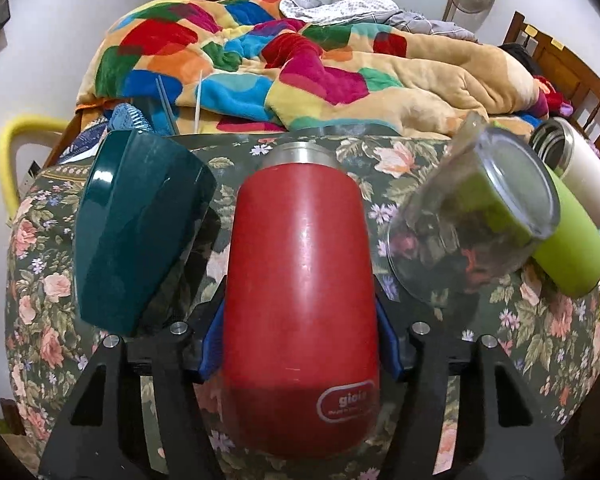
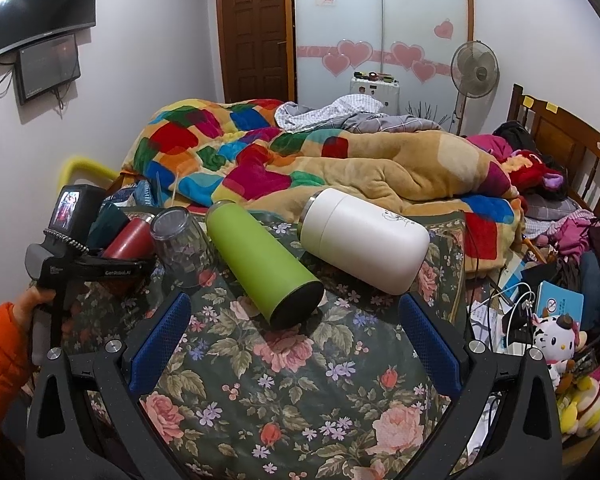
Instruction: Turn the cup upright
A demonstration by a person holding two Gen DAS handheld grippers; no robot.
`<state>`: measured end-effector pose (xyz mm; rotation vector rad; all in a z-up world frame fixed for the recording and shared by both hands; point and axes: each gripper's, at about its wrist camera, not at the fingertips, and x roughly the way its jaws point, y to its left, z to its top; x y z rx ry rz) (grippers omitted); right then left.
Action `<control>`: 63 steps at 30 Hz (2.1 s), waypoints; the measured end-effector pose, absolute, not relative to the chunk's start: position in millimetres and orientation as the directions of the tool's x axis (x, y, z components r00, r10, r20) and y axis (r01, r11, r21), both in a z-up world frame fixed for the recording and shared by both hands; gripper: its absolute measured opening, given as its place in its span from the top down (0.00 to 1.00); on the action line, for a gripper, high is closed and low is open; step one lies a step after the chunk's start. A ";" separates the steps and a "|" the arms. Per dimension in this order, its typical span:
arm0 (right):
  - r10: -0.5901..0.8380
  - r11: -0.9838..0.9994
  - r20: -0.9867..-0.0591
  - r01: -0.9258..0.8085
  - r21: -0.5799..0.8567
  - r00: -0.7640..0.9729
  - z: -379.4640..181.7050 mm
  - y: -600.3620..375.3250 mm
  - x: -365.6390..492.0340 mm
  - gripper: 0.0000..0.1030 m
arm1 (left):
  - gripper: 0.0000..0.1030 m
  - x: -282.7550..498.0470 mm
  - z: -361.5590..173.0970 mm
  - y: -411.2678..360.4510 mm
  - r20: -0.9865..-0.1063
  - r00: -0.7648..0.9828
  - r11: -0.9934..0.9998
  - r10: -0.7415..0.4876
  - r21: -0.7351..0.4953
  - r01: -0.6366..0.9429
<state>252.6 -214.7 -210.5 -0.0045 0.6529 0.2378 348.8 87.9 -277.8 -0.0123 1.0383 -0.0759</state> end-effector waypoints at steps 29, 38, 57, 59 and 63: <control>0.264 0.963 -0.508 -0.257 0.085 0.820 -171.9 -222.9 194.4 0.00 | 0.41 216.5 -156.6 7.4 -0.726 0.662 0.972 -0.189 -0.043 0.230; 0.254 0.966 -0.510 -0.241 0.093 0.822 -174.3 -240.9 183.8 0.00 | 0.41 216.7 -185.2 -51.1 -0.765 0.587 0.944 -0.265 -0.083 0.318; 0.224 0.974 -0.595 -0.194 0.115 0.772 -204.3 -262.3 196.3 0.00 | 0.41 234.0 -273.8 -106.3 -0.854 0.469 0.932 -0.226 -0.049 0.360; 0.226 0.974 -0.603 -0.195 0.118 0.765 -206.3 -262.4 198.0 0.00 | 0.41 233.7 -275.1 -107.1 -0.853 0.472 0.930 -0.224 -0.042 0.365; 0.232 0.972 -0.615 -0.198 0.123 0.754 -209.5 -261.3 200.3 0.00 | 0.41 235.6 -281.2 -109.7 -0.864 0.452 0.930 -0.223 -0.049 0.364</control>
